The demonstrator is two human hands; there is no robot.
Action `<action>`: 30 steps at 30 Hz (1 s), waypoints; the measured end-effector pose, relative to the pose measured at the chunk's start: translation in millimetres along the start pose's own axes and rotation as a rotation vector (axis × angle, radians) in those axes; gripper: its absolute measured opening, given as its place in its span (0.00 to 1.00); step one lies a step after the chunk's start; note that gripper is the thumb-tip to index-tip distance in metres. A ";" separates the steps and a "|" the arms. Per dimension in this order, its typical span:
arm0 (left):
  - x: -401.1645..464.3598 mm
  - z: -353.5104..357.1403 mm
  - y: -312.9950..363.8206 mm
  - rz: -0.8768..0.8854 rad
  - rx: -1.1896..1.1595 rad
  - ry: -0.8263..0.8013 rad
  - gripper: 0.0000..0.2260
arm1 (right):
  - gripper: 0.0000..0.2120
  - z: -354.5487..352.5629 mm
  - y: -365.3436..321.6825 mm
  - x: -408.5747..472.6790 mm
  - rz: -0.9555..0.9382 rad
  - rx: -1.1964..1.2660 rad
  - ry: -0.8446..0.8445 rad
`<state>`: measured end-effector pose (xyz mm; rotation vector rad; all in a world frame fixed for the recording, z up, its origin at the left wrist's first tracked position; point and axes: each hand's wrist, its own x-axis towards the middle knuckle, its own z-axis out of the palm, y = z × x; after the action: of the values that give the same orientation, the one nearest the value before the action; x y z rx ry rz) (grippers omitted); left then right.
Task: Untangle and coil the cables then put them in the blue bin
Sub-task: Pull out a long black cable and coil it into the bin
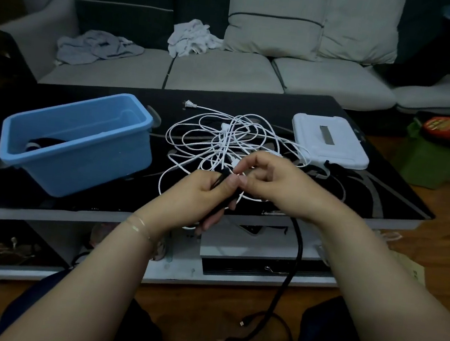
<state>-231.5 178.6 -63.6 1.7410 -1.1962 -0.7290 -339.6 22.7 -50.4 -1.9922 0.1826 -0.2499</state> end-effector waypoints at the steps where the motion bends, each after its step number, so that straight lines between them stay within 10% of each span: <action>1: -0.9 0.2 1.4 0.000 -0.008 -0.014 0.25 | 0.07 -3.9 0.4 -0.6 0.007 0.003 -0.020; 20: -7.0 -9.0 7.1 0.052 -0.677 -0.027 0.24 | 0.12 9.6 8.6 13.4 0.015 0.512 0.072; 30: -7.8 -8.3 11.9 0.029 -0.757 -0.020 0.23 | 0.13 29.4 5.6 16.9 -0.186 0.111 0.363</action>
<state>-232.4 186.8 -49.4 1.0825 -0.7965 -1.0178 -315.9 42.0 -66.0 -1.8410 0.2090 -0.7272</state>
